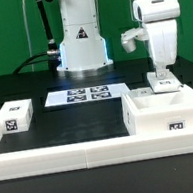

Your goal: Assemble cabinet

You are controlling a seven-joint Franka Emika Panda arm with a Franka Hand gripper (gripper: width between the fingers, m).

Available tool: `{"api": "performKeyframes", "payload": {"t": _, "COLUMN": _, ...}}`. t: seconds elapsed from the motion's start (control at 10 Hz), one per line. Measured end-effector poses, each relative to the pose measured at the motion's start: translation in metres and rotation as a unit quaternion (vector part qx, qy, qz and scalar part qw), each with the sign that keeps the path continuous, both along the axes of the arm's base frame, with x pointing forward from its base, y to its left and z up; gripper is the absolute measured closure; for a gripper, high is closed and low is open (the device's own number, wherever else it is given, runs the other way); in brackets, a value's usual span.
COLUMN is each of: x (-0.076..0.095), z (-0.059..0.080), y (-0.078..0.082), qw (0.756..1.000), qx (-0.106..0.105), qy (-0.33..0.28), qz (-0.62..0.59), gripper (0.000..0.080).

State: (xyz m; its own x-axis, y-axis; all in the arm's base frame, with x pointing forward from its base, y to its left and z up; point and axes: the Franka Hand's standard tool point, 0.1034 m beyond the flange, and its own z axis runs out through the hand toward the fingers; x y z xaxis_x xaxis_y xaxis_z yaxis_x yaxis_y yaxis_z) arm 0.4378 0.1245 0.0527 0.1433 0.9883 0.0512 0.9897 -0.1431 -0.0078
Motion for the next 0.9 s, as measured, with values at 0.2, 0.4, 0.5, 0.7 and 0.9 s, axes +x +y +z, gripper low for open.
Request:
{"api": "performKeyframes", "payload": {"t": 0.2, "x": 0.001, "z": 0.000, "y": -0.001, "qw": 1.000, "qx": 0.000, "qy": -0.001, "qz": 0.002, "gripper": 0.0729}}
{"api": "performKeyframes", "payload": {"t": 0.4, "x": 0.008, "z": 0.004, "y": -0.003, "qw": 1.000, "qx": 0.001, "qy": -0.007, "qz": -0.001, "gripper": 0.0729}}
{"api": "performKeyframes", "payload": {"t": 0.5, "x": 0.011, "z": 0.005, "y": -0.003, "qw": 1.000, "qx": 0.001, "qy": -0.008, "qz": -0.001, "gripper": 0.0729}}
{"api": "performKeyframes", "payload": {"t": 0.7, "x": 0.012, "z": 0.006, "y": -0.004, "qw": 1.000, "qx": 0.000, "qy": -0.007, "qz": -0.003, "gripper": 0.0729}}
{"api": "performKeyframes", "payload": {"t": 0.9, "x": 0.012, "z": 0.005, "y": -0.004, "qw": 1.000, "qx": 0.000, "qy": -0.006, "qz": -0.003, "gripper": 0.0729}}
